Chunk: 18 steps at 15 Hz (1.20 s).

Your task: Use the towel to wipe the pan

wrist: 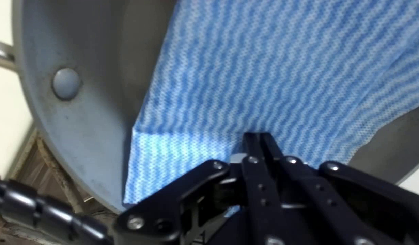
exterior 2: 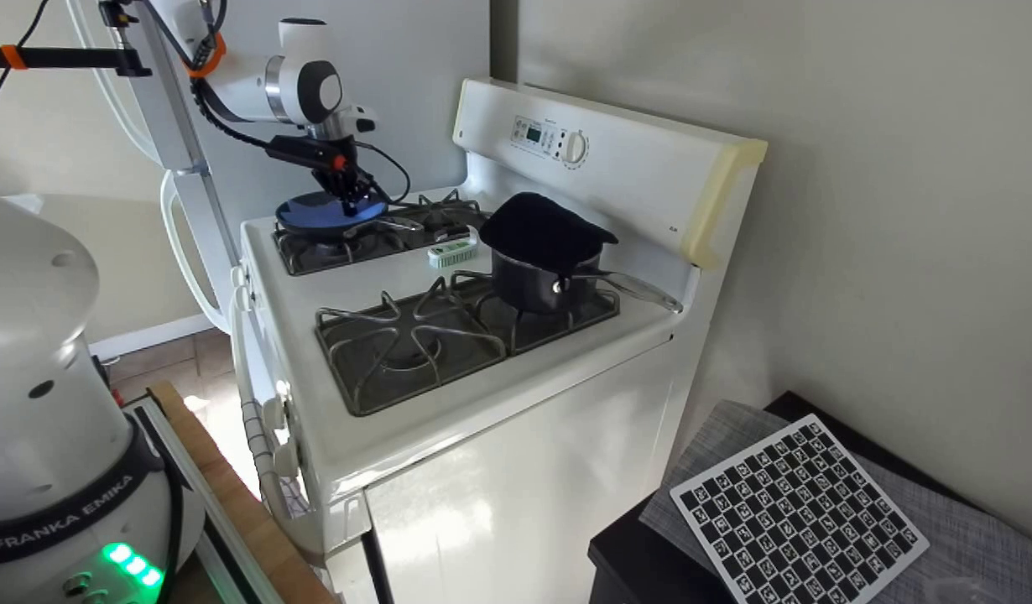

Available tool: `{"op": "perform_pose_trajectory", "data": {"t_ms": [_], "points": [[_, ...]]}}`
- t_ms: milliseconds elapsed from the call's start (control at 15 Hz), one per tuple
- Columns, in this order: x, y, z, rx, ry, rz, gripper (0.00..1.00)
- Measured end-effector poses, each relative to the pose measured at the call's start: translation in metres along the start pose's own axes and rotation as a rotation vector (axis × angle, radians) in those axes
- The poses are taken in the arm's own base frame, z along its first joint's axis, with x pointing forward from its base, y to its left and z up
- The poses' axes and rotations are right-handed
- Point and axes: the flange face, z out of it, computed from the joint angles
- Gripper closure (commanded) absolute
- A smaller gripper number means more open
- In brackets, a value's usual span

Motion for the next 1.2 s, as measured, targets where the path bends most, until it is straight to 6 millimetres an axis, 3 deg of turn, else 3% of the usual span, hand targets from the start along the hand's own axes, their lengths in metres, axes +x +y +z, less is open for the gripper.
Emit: {"op": "perform_pose_trajectory", "data": {"t_ms": [533,600,733,1200], "points": [[-0.009,-0.001,-0.004,-0.064,-0.095,-0.021,1.00],[-0.009,-0.001,-0.004,-0.066,-0.100,-0.021,0.75],[-0.010,-0.002,-0.004,-0.065,-0.105,-0.020,0.67],[-0.014,-0.008,-0.007,-0.074,-0.134,-0.031,0.08]]}}
